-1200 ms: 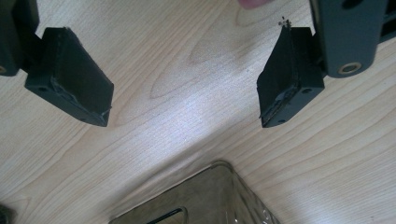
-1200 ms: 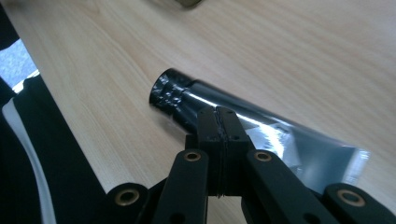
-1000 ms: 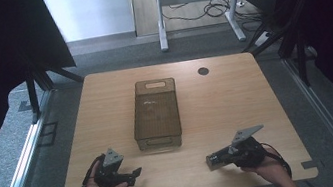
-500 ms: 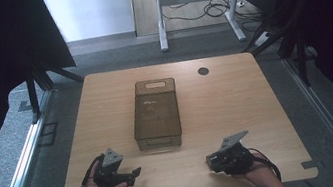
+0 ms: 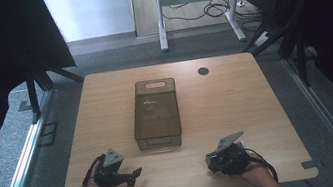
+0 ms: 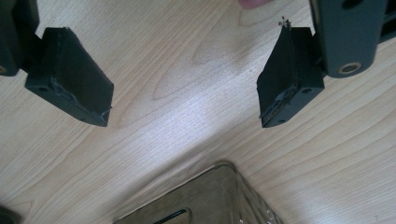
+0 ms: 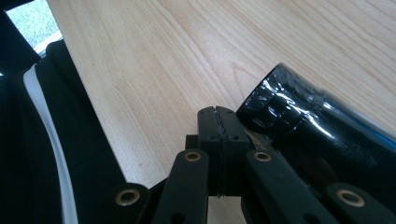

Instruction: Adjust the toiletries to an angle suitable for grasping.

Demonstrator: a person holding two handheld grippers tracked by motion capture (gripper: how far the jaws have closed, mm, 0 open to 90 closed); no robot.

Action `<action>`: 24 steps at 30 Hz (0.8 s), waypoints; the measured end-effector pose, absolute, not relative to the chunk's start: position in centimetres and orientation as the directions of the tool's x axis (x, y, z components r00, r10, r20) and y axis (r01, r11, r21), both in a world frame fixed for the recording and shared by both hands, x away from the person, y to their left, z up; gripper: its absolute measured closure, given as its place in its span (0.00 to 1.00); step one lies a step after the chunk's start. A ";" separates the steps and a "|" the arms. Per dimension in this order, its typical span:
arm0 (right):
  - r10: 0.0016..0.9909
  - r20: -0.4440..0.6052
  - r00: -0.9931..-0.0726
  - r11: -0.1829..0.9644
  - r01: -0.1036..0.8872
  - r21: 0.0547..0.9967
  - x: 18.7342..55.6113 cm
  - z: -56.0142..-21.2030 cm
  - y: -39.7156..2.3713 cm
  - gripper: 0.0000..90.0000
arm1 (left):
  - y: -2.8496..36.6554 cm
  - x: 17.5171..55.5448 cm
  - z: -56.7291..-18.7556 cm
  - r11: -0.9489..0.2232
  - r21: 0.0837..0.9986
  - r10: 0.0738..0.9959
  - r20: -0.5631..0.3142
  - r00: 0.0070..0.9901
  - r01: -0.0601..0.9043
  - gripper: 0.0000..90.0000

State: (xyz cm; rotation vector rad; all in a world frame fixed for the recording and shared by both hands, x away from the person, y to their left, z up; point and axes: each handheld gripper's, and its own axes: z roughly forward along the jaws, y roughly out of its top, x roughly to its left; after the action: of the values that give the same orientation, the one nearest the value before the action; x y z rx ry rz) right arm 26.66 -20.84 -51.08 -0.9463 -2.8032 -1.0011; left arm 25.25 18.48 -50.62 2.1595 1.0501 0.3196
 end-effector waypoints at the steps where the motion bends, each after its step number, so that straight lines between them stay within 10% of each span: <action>1: 0.538 0.210 -0.816 0.611 0.550 0.570 26.7 -51.1 -20.8 1.00 | 18.5 25.3 -50.6 -0.424 0.687 0.764 -0.079 0.640 0.591 0.21; 24: 0.641 0.220 -0.736 0.521 0.627 0.579 29.8 -51.2 -20.8 1.00 | 18.4 25.3 -50.7 -0.425 0.683 0.763 -0.083 0.642 0.594 0.21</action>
State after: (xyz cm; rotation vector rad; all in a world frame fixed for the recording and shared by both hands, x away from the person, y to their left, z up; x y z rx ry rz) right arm 29.84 -20.81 -51.23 -1.1495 -2.7583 -1.0364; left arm 25.27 18.40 -50.72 2.1640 1.0510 0.3125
